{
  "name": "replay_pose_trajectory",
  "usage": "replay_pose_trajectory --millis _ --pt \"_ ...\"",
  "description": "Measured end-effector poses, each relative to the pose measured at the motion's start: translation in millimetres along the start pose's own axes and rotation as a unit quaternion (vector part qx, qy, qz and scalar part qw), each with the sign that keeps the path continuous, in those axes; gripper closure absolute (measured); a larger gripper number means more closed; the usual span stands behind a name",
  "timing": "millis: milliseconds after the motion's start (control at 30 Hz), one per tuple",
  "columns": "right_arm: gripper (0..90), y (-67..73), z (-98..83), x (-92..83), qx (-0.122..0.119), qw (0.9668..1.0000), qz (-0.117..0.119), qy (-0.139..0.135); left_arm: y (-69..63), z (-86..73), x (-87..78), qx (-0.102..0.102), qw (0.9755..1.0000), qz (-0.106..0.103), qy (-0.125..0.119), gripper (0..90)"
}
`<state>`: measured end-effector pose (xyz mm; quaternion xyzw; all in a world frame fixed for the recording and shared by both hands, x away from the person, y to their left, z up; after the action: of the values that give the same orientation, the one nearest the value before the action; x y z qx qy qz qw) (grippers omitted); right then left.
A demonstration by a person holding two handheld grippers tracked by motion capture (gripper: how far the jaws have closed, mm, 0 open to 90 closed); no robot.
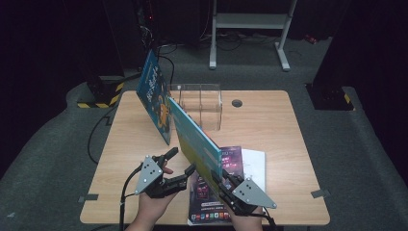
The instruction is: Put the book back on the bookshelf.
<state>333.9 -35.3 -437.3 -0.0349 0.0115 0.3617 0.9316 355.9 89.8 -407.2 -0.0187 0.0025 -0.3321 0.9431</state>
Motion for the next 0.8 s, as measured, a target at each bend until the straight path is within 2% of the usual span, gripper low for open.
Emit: replay_pose_trajectory --millis 67,300,567,800 --pt "76.0 3.8 -0.2 0.5 -0.001 1.0 0.005 0.0 0.5 0.9 -0.4 0.009 0.9999 0.005 -0.002 25.5" --pt "76.1 13.6 -0.7 2.1 -0.004 0.9999 0.016 0.001 0.9 4.5 -2.3 0.001 1.0 -0.001 -0.007 25.3" --pt "75.7 17.0 -1.4 2.7 -0.006 0.9997 0.022 0.003 -0.6 5.0 -2.0 -0.01 0.9999 -0.008 -0.007 25.0" --pt "74.6 25.3 -2.5 3.3 -0.013 0.9994 0.03 0.006 3.5 3.4 -2.2 -0.014 0.9999 0.001 -0.002 26.8"
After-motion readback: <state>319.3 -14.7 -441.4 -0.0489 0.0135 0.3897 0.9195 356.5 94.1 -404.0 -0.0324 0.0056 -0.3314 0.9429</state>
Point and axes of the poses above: each handheld gripper's, and its own axes: x roughly forward along the jaws, z roughly out of its top, y roughly to its left, the point moved 10 cm from there along x, roughly forward along the jaws, and after that the axes turned 5 degrees about -y, right-handed, at the moved point
